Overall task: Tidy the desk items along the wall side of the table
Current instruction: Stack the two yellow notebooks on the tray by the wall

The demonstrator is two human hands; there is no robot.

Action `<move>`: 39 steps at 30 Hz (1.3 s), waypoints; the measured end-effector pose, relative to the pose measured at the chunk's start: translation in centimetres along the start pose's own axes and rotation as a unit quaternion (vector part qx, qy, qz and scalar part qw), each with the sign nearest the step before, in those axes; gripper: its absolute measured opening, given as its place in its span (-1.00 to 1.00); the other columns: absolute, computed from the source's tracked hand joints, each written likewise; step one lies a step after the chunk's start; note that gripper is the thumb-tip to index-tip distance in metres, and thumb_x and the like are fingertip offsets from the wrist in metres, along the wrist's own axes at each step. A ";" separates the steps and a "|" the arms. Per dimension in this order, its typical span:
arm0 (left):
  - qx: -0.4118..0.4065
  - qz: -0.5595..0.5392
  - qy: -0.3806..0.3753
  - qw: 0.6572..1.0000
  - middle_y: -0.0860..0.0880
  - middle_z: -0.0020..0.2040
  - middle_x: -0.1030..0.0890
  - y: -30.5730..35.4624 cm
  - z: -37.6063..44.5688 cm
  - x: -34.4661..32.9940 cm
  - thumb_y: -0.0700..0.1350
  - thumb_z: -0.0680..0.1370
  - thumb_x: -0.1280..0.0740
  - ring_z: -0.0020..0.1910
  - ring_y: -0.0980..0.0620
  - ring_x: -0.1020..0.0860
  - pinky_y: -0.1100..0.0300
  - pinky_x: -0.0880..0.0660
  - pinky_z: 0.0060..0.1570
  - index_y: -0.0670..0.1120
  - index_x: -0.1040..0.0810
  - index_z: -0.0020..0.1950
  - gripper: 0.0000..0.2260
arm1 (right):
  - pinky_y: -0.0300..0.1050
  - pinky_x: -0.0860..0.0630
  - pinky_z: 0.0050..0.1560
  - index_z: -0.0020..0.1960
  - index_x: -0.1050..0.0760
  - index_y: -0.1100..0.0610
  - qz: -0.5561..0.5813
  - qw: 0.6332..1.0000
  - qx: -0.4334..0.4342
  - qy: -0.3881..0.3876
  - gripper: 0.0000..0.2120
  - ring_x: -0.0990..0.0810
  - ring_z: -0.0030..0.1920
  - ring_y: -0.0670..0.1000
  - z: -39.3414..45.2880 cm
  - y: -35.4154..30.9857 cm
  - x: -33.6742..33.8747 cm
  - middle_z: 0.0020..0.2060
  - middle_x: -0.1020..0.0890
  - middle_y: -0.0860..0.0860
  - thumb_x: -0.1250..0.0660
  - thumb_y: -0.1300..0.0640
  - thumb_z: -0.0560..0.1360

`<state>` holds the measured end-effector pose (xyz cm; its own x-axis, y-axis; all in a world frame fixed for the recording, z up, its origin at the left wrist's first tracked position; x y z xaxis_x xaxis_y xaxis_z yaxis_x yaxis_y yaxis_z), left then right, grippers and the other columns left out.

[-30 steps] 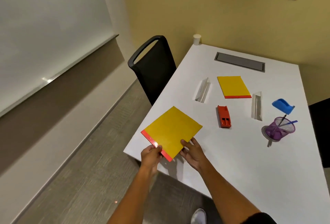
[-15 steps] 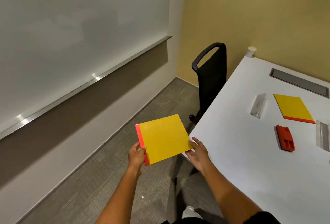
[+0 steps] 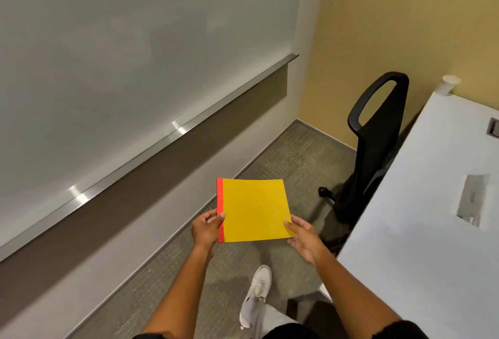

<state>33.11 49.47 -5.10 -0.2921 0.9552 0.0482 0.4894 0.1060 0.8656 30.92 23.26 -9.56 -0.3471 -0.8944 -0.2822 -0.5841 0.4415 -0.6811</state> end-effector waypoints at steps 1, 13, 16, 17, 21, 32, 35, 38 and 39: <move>0.006 0.002 -0.003 1.000 -0.30 0.14 -0.63 0.8 1.7 -0.5 -0.29 0.52 -0.39 -0.03 -0.17 -0.64 -0.02 -0.57 0.03 -0.31 -0.53 0.26 -0.68 | -0.02 -0.56 -0.04 0.39 -0.40 0.26 0.004 1.000 -0.001 0.003 -0.62 -0.61 -0.03 0.10 1.4 -0.9 -0.6 0.08 -0.63 0.18 -0.26 0.37 0.57; 0.020 0.123 -0.182 0.975 -0.05 0.24 -0.58 13.4 16.9 -11.9 -0.46 0.52 -0.24 0.12 -0.14 -0.62 -0.03 -0.66 -0.17 0.11 -0.19 0.54 -0.29 | -0.02 -0.53 -0.02 0.38 -0.39 0.25 0.044 0.996 0.021 0.069 -0.63 -0.59 0.02 0.11 14.9 -15.1 -4.3 0.20 -0.57 0.19 -0.25 0.36 0.58; 0.020 0.139 -0.198 0.970 -0.14 0.27 -0.57 15.7 21.1 -15.4 -0.46 0.52 -0.24 0.17 -0.19 -0.59 -0.13 -0.63 -0.04 0.01 -0.28 0.49 -0.38 | -0.04 -0.51 -0.03 0.37 -0.39 0.24 0.060 0.992 0.026 0.106 -0.63 -0.57 0.09 0.13 17.6 -18.0 -4.2 0.20 -0.58 0.18 -0.26 0.36 0.58; 0.026 0.139 -0.198 0.970 -0.18 0.27 -0.57 16.3 22.7 -16.7 -0.47 0.52 -0.24 0.18 -0.21 -0.58 -0.15 -0.61 -0.01 -0.05 -0.35 0.42 -0.46 | -0.04 -0.51 -0.05 0.35 -0.39 0.23 0.069 0.990 0.030 0.117 -0.65 -0.58 0.07 0.13 18.6 -18.9 -4.1 0.18 -0.58 0.18 -0.26 0.36 0.58; 0.025 0.170 -0.207 0.963 -0.22 0.20 -0.59 19.3 29.3 -22.4 -0.46 0.53 -0.24 0.11 -0.18 -0.60 -0.11 -0.60 0.05 -0.15 -0.48 0.08 -0.74 | -0.08 -0.51 -0.15 0.28 -0.43 0.20 0.095 0.982 0.056 0.155 -0.70 -0.60 -0.09 0.03 23.3 -24.0 -4.2 0.07 -0.60 0.13 -0.26 0.37 0.57; -0.037 0.220 -0.332 0.916 -0.24 0.31 -0.51 30.3 42.7 -39.5 -0.40 0.55 -0.27 0.22 -0.23 -0.54 -0.16 -0.57 0.13 -0.26 -0.37 0.42 -0.58 | -0.02 -0.51 -0.01 0.30 -0.45 0.21 0.166 0.939 0.127 0.272 -0.69 -0.60 -0.02 0.07 32.3 -39.1 -3.6 0.11 -0.61 0.15 -0.27 0.36 0.57; -0.049 0.222 -0.346 0.910 -0.27 0.29 -0.53 32.7 44.9 -43.9 -0.40 0.56 -0.27 0.22 -0.25 -0.55 -0.14 -0.56 0.14 -0.27 -0.37 0.41 -0.59 | -0.03 -0.47 -0.02 0.29 -0.48 0.20 0.166 0.930 0.149 0.293 -0.69 -0.59 0.00 0.07 34.0 -43.3 -2.9 0.11 -0.64 0.13 -0.28 0.34 0.57; -0.055 0.216 -0.366 0.904 -0.28 0.28 -0.54 35.0 46.9 -49.3 -0.41 0.56 -0.25 0.23 -0.25 -0.54 -0.15 -0.53 0.18 -0.28 -0.38 0.40 -0.61 | -0.05 -0.46 -0.03 0.29 -0.49 0.19 0.167 0.919 0.174 0.311 -0.69 -0.59 -0.02 0.06 36.3 -48.1 -1.2 0.11 -0.66 0.14 -0.30 0.33 0.56; -0.056 0.215 -0.372 0.901 -0.27 0.28 -0.54 35.7 47.6 -51.3 -0.41 0.56 -0.25 0.23 -0.24 -0.54 -0.14 -0.53 0.19 -0.28 -0.38 0.39 -0.61 | -0.06 -0.45 -0.05 0.29 -0.49 0.19 0.171 0.916 0.181 0.316 -0.69 -0.59 -0.03 0.06 37.1 -49.7 -0.5 0.11 -0.65 0.14 -0.30 0.33 0.55</move>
<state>104.67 17.41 -0.42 0.5574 0.8264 0.0793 0.3282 -0.3070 0.8933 87.39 -0.89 -0.64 -0.8858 -0.4387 -0.1515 -0.1205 0.5325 -0.8378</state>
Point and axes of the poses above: each hand's wrist, its own z-axis towards the middle knuckle, its own x-axis out of the back of the hand, y = z × x, the point moved 4 cm from there along z, towards the middle knuckle
